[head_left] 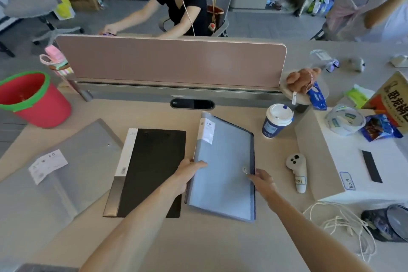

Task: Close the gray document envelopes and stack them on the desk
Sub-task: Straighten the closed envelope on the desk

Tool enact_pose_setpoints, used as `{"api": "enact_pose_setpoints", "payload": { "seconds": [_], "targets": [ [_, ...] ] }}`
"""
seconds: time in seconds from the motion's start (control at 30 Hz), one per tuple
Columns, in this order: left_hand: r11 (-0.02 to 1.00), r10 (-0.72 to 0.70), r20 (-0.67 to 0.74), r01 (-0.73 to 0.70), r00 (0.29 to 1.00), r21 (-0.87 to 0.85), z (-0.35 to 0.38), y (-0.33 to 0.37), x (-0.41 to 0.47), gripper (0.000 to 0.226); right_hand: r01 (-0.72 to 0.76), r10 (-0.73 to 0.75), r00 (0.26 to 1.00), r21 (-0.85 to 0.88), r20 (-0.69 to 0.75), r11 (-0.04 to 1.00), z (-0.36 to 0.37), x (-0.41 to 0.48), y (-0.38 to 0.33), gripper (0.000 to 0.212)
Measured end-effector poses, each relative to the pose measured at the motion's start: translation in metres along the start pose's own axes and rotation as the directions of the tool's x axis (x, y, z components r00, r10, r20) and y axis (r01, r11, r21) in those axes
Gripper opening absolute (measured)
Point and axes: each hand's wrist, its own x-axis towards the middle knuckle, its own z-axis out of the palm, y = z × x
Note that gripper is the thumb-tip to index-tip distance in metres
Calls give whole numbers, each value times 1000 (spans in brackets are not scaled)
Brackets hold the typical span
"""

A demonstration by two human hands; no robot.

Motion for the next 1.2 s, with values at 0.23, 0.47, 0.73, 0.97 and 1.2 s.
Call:
{"api": "enact_pose_setpoints", "payload": {
  "seconds": [0.23,0.47,0.73,0.97,1.2],
  "targets": [
    [995,52,-110,-61,993,-75,-80,-18,-44,37,6,-18,993,96,119,995,77,-2,-38,78],
    [971,46,-286,-110,957,-210,-183,-47,-72,51,87,-91,968,30,233,996,174,-14,-86,82],
    [979,116,-299,-59,947,193,-252,-46,-44,54,97,-87,992,-113,89,989,220,-21,-98,46],
    [971,126,-156,-90,980,220,-269,-44,-10,53,19,-6,997,-151,82,988,241,-30,-83,57],
    [958,138,-104,-106,985,266,-228,-25,5,49,-17,18,1000,11,-9,1000,212,-38,-63,42]
  ]
}}
